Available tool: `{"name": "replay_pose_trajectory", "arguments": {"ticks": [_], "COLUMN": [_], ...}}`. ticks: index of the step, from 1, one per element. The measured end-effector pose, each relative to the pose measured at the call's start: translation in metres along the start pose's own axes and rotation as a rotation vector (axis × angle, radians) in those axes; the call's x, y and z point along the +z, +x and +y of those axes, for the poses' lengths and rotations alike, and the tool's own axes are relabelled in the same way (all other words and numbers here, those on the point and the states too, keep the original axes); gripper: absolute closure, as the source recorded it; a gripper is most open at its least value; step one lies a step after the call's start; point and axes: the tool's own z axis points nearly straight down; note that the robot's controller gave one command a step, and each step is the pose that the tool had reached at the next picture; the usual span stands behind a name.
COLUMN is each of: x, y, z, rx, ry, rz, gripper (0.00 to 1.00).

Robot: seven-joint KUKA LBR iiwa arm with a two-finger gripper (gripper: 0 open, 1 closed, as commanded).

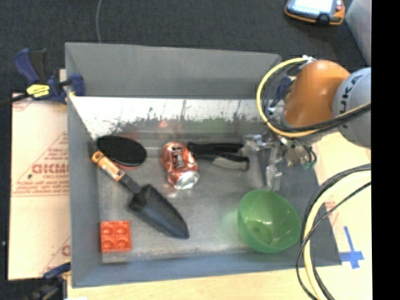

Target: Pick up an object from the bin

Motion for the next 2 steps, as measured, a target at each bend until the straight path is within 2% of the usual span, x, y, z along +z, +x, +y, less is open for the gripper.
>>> {"name": "replay_pose_trajectory", "arguments": {"ticks": [1,2], "x": [-0.009,0.012], "y": [-0.012,-0.009], "z": [0.036,0.000], "rx": [0.253,-0.145], "ry": [0.000,0.009], "rz": [-0.002,-0.023], "gripper": [0.00,1.00]}}
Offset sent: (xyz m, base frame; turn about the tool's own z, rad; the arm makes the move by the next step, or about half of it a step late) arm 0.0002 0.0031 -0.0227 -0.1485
